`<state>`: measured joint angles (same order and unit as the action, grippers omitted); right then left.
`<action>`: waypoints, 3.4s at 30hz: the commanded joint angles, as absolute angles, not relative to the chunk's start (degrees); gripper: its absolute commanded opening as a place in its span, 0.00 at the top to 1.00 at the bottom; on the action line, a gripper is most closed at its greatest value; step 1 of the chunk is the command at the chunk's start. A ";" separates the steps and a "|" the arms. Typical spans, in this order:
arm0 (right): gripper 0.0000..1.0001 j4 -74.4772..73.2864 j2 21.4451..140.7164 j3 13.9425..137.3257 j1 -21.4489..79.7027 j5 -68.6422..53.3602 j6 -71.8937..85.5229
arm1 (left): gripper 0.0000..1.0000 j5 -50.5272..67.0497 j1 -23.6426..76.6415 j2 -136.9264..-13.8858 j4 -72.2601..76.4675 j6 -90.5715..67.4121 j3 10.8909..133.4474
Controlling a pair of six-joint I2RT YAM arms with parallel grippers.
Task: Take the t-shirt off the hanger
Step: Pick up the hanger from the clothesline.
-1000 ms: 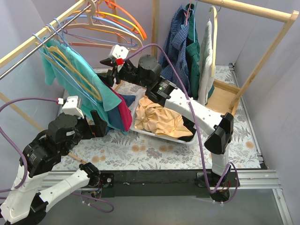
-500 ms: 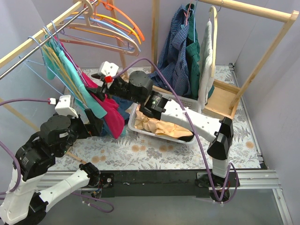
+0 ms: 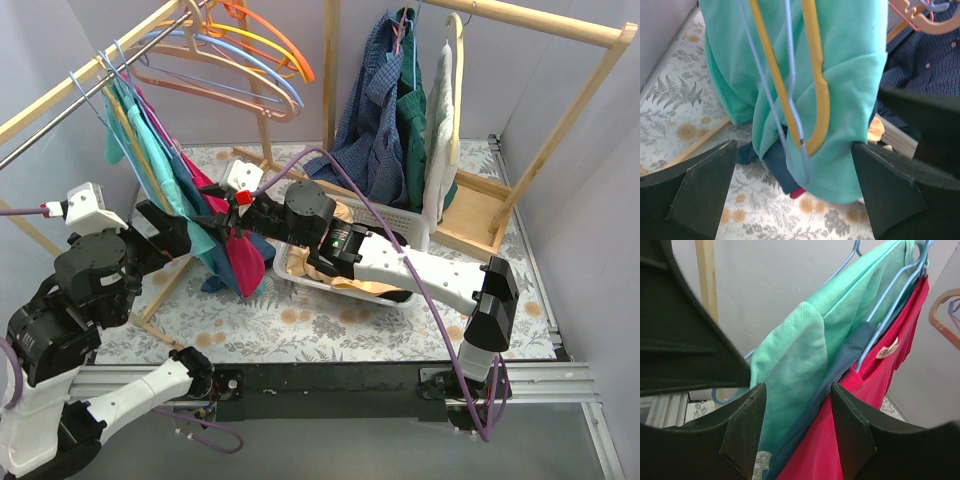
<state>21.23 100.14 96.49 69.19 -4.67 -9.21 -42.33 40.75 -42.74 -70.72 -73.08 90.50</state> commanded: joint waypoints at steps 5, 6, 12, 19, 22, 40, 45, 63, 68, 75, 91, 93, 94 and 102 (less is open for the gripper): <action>0.38 25.75 98.26 94.57 69.52 -5.71 -6.24 | 0.02 -48.61 41.04 -46.58 -55.48 -70.23 88.34; 0.38 25.66 98.61 94.57 69.52 -5.71 -6.15 | 0.02 -48.60 41.04 -45.97 -54.15 -69.70 87.37; 0.38 26.01 98.44 94.05 69.52 -7.11 -4.92 | 0.02 -54.74 41.04 -45.44 -53.87 -71.10 85.69; 0.38 26.28 96.24 91.58 69.61 -5.71 -5.10 | 0.13 -59.24 41.04 -43.16 -59.49 -73.91 83.76; 0.38 26.02 95.36 90.88 69.61 -5.63 -5.27 | 0.15 -60.11 41.04 -42.45 -63.87 -76.63 82.97; 0.40 19.86 98.08 101.07 68.73 -1.05 -11.43 | 0.14 -61.00 41.04 -38.50 -73.48 -82.62 81.13; 0.43 17.32 102.30 108.80 67.41 -2.11 -10.20 | 0.14 -60.82 41.04 -38.23 -73.65 -83.06 81.12; 0.48 10.73 110.21 115.75 66.71 -0.88 -6.77 | 0.13 -59.77 41.04 -37.09 -73.56 -82.88 81.39; 0.48 8.53 110.92 116.28 66.71 1.65 -5.98 | 0.13 -59.77 41.04 -36.56 -73.56 -82.88 81.21; 0.47 0.09 112.59 121.37 68.90 7.38 -5.89 | 0.13 -59.85 41.04 -36.47 -73.48 -82.53 81.12; 0.46 -0.79 106.53 112.50 72.60 8.79 -3.60 | 0.12 -59.68 41.04 -36.04 -74.00 -82.62 81.12; 0.46 -0.79 106.00 112.41 73.39 10.89 -3.87 | 0.12 -59.68 41.04 -36.04 -73.92 -82.53 81.21; 0.46 -0.79 106.00 112.50 73.56 11.51 -4.56 | 0.12 -59.68 41.04 -35.95 -73.92 -82.53 81.30; 0.46 -0.53 105.82 113.81 74.09 17.05 -5.80 | 0.12 -59.50 41.04 -35.86 -74.09 -82.44 81.21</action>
<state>-1.23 108.68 112.97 74.00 13.06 -4.75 -59.05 40.75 -36.16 -73.34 -82.50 81.32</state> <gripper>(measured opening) 0.541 0.880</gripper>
